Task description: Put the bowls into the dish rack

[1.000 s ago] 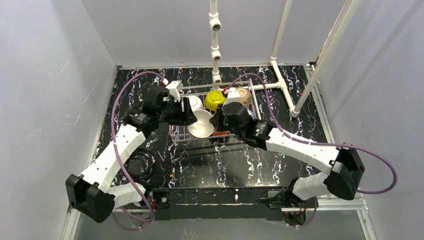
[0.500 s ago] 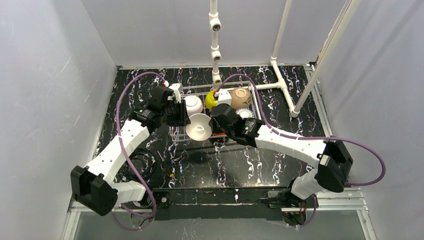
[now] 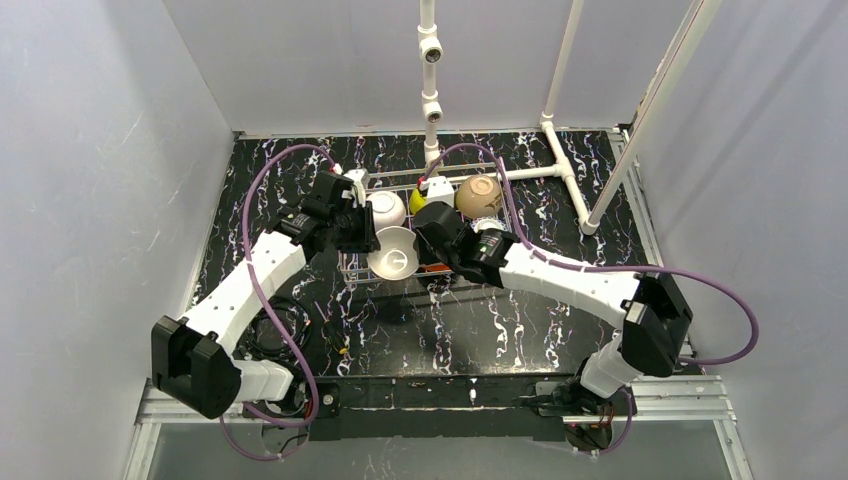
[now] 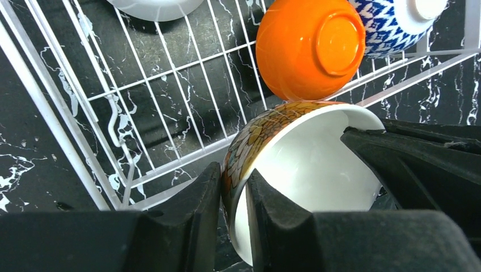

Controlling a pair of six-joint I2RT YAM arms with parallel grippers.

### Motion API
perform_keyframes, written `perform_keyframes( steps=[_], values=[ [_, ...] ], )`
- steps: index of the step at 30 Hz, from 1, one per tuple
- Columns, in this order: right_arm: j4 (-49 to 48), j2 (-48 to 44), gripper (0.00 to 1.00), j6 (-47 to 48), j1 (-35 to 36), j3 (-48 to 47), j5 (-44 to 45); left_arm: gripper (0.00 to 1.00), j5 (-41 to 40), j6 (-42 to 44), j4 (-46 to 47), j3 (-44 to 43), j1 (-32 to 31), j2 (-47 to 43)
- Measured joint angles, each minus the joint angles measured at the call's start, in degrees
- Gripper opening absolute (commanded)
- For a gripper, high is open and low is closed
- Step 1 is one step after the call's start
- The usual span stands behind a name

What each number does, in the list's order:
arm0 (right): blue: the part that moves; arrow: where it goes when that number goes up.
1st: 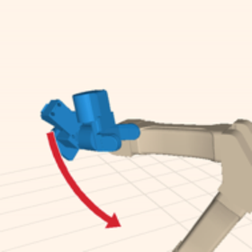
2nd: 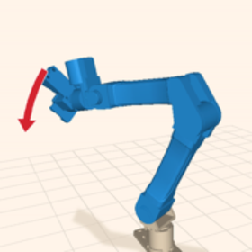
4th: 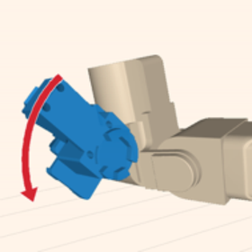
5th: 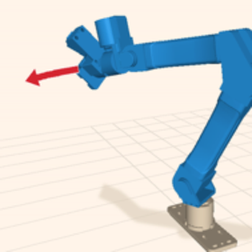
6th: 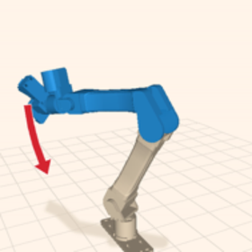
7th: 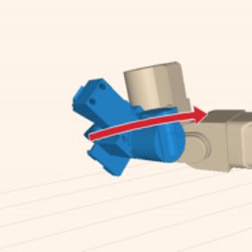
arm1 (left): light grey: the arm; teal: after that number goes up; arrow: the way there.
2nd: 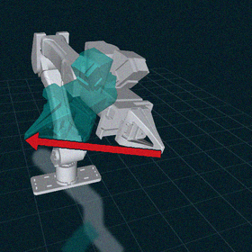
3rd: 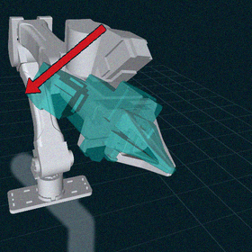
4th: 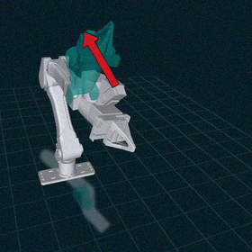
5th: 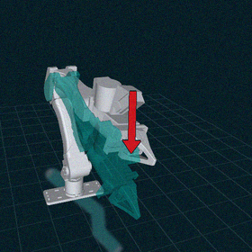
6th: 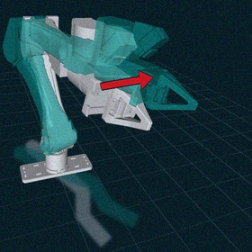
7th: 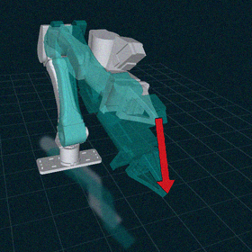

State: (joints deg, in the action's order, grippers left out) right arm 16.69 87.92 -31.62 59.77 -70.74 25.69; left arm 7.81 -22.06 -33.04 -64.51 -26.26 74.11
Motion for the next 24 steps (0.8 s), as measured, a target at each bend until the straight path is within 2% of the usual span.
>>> perform_keyframes(
  steps=[3,6,9,13,15,21,24],
  values=[
    [0.2,0.9,0.01,-0.4,0.0,-0.7,-0.1,0.0,-0.4,0.6,-0.3,0.0,0.1,0.4],
    [0.9,1.3,0.03,-0.3,-0.1,-1.5,0.0,0.0,-0.9,2.5,-1.2,0.0,-0.3,0.6],
    [1.3,1.3,0.32,-0.5,-0.1,-1.8,-0.1,0.0,-1.0,3.1,-1.3,0.0,-0.3,0.6],
    [0.5,1.2,0.77,-3.2,-0.2,-2.8,-1.1,0.0,-1.5,2.8,-1.7,0.0,-0.2,0.6],
    [-0.9,0.5,0.88,-4.4,-0.5,-2.8,-3.0,0.0,-1.7,2.6,-1.7,0.0,-0.1,0.5],
    [-5.9,-7.6,0.98,-8.8,-4.3,2.3,-7.9,0.0,-1.2,2.6,-1.3,-0.1,0.1,-0.3],
    [-9.0,-11.9,0.99,-11.0,-6.5,6.0,-9.6,0.0,0.4,2.3,-1.3,-0.5,0.7,-0.5]
  ],
)
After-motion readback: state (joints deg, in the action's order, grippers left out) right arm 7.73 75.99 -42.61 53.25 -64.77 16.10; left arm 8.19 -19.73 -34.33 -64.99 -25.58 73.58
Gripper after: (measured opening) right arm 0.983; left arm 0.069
